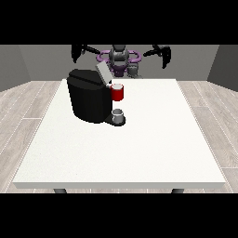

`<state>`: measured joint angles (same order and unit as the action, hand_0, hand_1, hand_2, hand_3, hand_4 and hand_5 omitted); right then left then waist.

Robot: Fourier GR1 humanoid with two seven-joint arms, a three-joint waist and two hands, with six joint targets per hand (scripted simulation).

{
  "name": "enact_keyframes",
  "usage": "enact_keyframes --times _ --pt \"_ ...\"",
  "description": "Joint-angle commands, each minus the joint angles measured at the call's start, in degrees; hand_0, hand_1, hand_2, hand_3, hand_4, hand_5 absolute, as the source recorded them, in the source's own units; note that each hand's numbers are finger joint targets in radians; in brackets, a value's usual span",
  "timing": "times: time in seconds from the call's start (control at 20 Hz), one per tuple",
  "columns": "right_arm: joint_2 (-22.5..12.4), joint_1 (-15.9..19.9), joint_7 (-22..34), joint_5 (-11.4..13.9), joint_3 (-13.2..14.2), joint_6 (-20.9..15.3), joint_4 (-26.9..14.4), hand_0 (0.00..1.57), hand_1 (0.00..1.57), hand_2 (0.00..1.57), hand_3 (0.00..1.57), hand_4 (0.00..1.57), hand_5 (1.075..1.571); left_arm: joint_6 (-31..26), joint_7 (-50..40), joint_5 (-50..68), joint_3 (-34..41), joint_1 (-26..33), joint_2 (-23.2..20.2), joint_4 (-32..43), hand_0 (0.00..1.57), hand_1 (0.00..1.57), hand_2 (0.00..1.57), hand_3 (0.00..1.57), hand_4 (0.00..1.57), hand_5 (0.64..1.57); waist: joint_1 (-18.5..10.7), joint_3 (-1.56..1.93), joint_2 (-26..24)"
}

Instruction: Insert the coffee pod into the coffee machine and close the lid

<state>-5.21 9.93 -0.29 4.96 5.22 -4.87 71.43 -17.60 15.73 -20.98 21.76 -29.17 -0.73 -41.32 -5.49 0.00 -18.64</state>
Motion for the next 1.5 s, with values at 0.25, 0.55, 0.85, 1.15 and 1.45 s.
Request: enact_keyframes --times 0.25,0.55,0.85,1.15,1.45 --pt "-5.1 7.4 2.9 -0.4 -0.5 5.6 4.4 0.00 0.00 0.00 0.00 0.08 1.571 -1.3 0.4 4.7 -3.3 6.3 -0.7 -8.7 0.00 0.00 0.00 0.00 0.40 1.571 -2.4 0.00 3.7" --pt "-6.3 13.9 4.2 -4.4 5.1 4.7 0.0 0.00 0.00 0.00 0.00 0.11 1.571 0.6 -6.3 8.8 -7.7 4.9 0.1 -18.0 0.00 0.00 0.00 0.00 0.36 1.571 -4.5 0.02 9.4" --pt "-6.3 17.9 5.4 -9.2 8.1 6.6 -4.7 0.00 0.00 0.00 0.00 0.09 1.571 1.2 -4.6 10.1 -10.5 7.9 0.3 -23.3 0.00 0.00 0.00 0.00 0.28 1.571 -6.3 0.02 14.4" --pt "-6.8 22.0 7.3 -10.4 7.4 7.5 -7.2 0.00 0.00 0.00 0.00 0.07 1.571 -0.4 -5.4 13.0 -10.7 12.2 -2.4 -30.3 0.00 0.00 0.00 0.00 0.37 1.571 -4.2 0.01 16.6" --pt "-3.2 23.5 9.5 -7.5 2.2 5.6 -7.4 0.00 0.00 0.00 0.00 0.00 1.571 0.3 -10.5 15.1 -10.5 14.3 -3.3 -34.5 0.00 0.00 0.00 0.00 0.36 1.571 -2.4 0.00 16.1"
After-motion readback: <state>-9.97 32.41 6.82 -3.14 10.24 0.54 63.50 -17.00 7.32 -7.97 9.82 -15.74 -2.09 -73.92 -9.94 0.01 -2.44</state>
